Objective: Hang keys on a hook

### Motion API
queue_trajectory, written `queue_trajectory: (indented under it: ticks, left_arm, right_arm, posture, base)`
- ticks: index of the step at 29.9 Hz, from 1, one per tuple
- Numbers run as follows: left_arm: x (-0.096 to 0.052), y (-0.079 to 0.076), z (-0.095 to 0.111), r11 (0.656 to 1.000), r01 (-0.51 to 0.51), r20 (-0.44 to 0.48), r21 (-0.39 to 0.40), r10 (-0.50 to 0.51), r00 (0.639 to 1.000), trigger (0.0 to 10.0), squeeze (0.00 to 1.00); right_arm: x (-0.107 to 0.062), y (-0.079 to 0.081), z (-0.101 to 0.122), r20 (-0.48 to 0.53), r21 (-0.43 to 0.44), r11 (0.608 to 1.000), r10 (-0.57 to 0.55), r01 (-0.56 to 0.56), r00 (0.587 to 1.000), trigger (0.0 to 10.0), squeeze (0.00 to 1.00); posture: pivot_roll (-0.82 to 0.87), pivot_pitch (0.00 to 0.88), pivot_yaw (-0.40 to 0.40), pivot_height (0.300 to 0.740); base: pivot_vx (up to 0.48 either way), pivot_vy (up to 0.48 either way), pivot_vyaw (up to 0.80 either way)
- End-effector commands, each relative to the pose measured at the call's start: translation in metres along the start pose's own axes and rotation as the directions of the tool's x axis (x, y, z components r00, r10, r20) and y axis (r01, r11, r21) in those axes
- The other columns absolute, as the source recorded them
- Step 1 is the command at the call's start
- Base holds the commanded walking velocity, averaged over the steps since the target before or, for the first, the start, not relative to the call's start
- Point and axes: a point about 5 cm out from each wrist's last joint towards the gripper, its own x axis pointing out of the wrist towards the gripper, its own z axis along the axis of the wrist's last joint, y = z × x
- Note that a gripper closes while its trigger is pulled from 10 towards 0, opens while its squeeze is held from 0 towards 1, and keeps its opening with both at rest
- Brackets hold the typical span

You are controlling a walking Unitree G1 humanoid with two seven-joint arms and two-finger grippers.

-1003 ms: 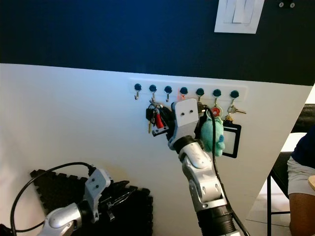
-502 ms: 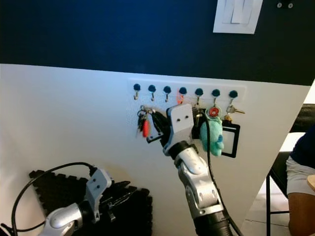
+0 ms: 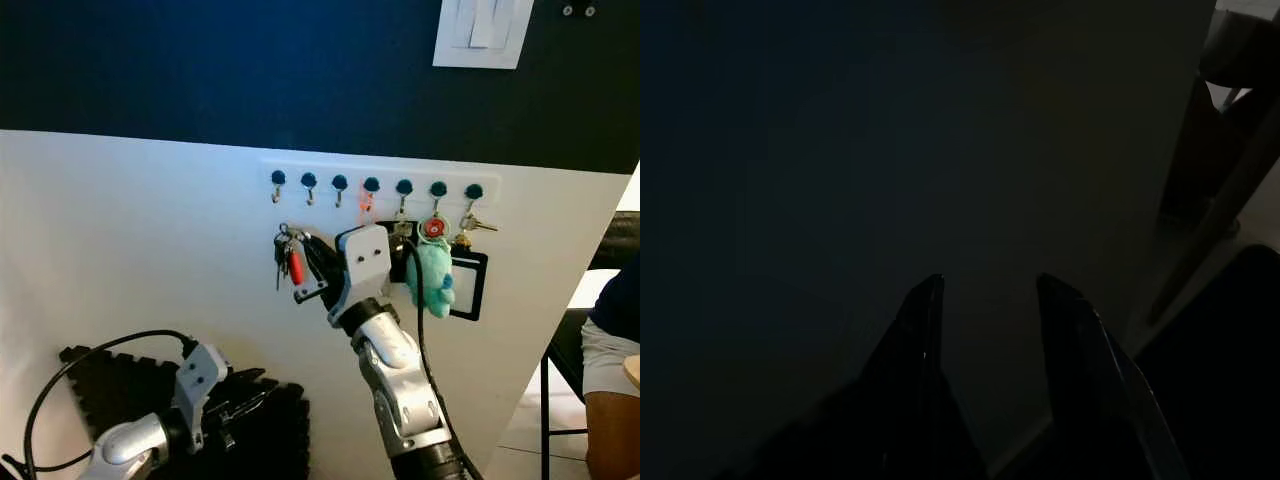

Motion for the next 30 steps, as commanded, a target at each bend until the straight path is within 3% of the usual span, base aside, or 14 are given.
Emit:
queue_trajectory:
  ticks: [1,2,10,30]
  left_arm:
    - [0.005,0.000,0.009,1.000,-0.010,0.052,-0.015,0.011,0.999,10.0,0.00]
    - [0.008,0.002,0.016,0.997,-0.033,0.103,-0.064,0.040,0.994,10.0,0.00]
    - [0.020,0.001,0.039,0.986,-0.034,0.244,-0.166,0.075,0.967,10.0,0.00]
    - [0.022,0.000,0.045,0.982,-0.019,0.259,-0.189,0.069,0.963,10.0,0.00]
  right_arm:
    - [0.003,-0.003,0.015,0.081,0.000,1.000,-0.015,0.015,0.997,10.0,0.00]
    - [0.004,-0.004,0.016,0.086,-0.002,1.000,-0.016,0.016,0.996,10.0,0.00]
    - [0.007,-0.010,0.020,0.109,-0.010,0.998,-0.064,0.065,0.992,10.0,0.00]
    - [0.004,-0.030,0.005,0.026,0.074,0.976,-0.209,0.206,0.978,10.0,0.00]
  posture:
    - [0.08,0.024,-0.005,0.740]
    - [0.08,0.024,-0.005,0.740]
    - [0.08,0.025,-0.007,0.740]
    - [0.08,0.023,-0.004,0.740]
  base:
    - [0.000,0.000,0.00]
    - [0.000,0.000,0.00]
    - [0.000,0.000,0.00]
    - [0.000,0.000,0.00]
